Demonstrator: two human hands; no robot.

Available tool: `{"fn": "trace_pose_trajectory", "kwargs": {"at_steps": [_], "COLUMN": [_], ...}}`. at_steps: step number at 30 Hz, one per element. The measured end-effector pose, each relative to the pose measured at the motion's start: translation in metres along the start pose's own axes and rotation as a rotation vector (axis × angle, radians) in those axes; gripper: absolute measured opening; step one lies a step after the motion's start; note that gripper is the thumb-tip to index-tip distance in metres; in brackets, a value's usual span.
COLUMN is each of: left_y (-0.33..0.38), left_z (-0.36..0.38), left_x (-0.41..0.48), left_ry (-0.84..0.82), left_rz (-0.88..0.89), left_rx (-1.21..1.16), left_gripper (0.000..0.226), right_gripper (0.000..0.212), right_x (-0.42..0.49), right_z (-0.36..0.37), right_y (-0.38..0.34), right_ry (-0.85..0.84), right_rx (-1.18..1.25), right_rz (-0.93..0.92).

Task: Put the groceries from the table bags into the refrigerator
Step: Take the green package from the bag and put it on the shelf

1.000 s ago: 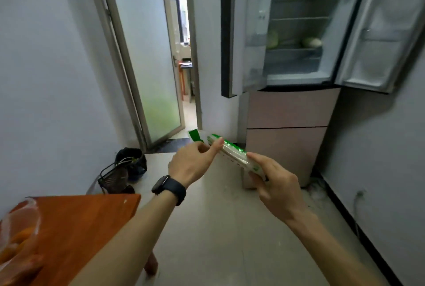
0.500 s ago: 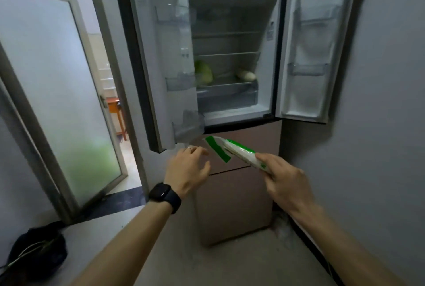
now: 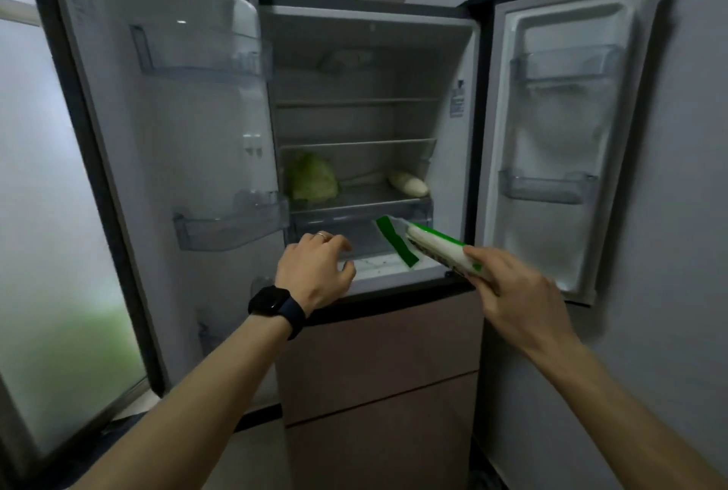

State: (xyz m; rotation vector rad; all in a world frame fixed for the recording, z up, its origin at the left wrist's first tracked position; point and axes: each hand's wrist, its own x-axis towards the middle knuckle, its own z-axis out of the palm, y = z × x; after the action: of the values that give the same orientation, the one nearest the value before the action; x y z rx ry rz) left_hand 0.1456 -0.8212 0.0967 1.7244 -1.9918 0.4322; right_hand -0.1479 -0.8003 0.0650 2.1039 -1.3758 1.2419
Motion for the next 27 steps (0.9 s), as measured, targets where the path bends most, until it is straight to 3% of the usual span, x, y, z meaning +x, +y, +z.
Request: {"fn": "trace_pose_trajectory", "kwargs": {"at_steps": [11, 17, 27], "left_y": [0.019, -0.002, -0.064], "left_z": [0.054, 0.082, 0.14], "left_x": [0.205, 0.301, 0.442], "left_ry": [0.116, 0.17, 0.167], "left_rz": [-0.083, -0.071, -0.075], "left_rx": [0.087, 0.142, 0.208], "left_gripper": [0.038, 0.049, 0.055], "right_gripper": [0.036, 0.037, 0.047], "right_x": [0.189, 0.282, 0.397], "right_z": [0.086, 0.14, 0.249], "right_y": [0.117, 0.154, 0.182], "right_ry": [0.135, 0.221, 0.106], "right_rx": [0.025, -0.022, -0.251], "right_rz": [-0.143, -0.148, -0.104]}}
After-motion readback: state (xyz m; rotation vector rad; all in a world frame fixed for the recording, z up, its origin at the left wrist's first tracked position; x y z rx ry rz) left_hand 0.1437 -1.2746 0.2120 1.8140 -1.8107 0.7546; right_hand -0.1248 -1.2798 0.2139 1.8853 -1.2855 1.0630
